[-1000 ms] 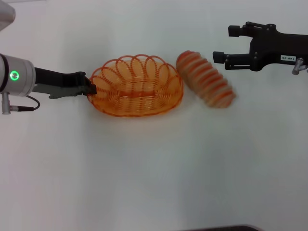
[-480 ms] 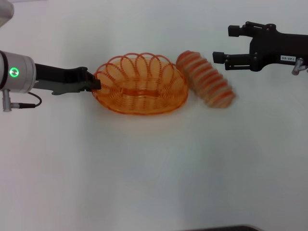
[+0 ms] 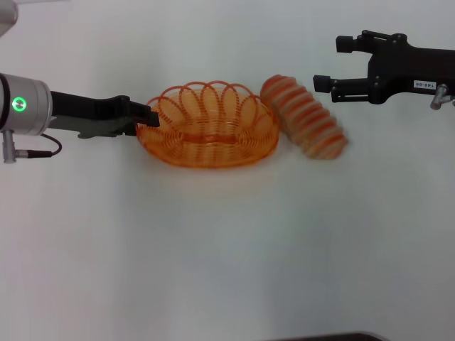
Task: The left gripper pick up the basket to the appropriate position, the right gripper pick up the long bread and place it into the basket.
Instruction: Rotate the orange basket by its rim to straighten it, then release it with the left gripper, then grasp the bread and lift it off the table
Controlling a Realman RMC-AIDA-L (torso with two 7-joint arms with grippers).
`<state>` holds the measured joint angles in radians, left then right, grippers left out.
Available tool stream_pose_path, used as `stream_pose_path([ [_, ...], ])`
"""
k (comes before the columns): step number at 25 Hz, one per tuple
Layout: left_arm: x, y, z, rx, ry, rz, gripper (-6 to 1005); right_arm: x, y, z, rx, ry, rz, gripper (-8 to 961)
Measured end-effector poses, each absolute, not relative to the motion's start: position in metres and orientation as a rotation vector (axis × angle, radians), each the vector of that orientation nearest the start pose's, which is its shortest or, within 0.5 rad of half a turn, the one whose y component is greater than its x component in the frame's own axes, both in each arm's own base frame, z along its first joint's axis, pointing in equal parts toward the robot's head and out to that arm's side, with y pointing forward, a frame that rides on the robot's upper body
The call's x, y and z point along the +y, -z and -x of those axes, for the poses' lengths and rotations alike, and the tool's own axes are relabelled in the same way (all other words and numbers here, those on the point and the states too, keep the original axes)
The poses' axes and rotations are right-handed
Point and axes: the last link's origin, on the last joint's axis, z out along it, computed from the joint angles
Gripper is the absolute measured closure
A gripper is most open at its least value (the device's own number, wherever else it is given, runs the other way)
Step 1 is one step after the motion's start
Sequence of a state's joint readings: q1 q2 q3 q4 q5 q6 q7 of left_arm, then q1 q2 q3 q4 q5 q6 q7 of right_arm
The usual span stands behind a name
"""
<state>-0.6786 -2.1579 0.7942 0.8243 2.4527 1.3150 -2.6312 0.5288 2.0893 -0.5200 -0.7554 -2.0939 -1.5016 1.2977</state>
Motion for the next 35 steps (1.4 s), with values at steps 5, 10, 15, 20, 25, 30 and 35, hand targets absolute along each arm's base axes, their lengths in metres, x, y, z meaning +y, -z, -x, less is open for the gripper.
stream_pose_path([
  [5,0.375,0.024,0.241,-1.808,0.224,2.227,528,0.346,-0.030,-0.280,0.507,-0.576,2.561,28],
  [10,0.375,0.019,0.236,-1.733,0.267,2.293,454,0.346,-0.030,-0.280,0.507,-0.576,2.559,28],
  [15,0.379,0.006,0.234,-1.618,0.318,2.352,443,0.348,-0.032,-0.279,0.516,-0.599,2.538,29],
  [20,0.377,-0.004,0.232,-1.419,0.474,2.446,411,0.349,-0.032,-0.279,0.532,-0.617,2.521,29],
  [25,0.365,-0.010,0.234,-1.089,0.550,2.563,378,0.350,-0.031,-0.280,0.548,-0.625,2.505,29],
  [30,0.344,-0.008,0.239,-0.749,0.533,2.698,356,0.351,-0.029,-0.284,0.578,-0.618,2.489,28],
  [35,0.329,-0.017,0.248,-0.549,0.492,2.778,350,0.351,-0.028,-0.285,0.588,-0.614,2.488,28],
])
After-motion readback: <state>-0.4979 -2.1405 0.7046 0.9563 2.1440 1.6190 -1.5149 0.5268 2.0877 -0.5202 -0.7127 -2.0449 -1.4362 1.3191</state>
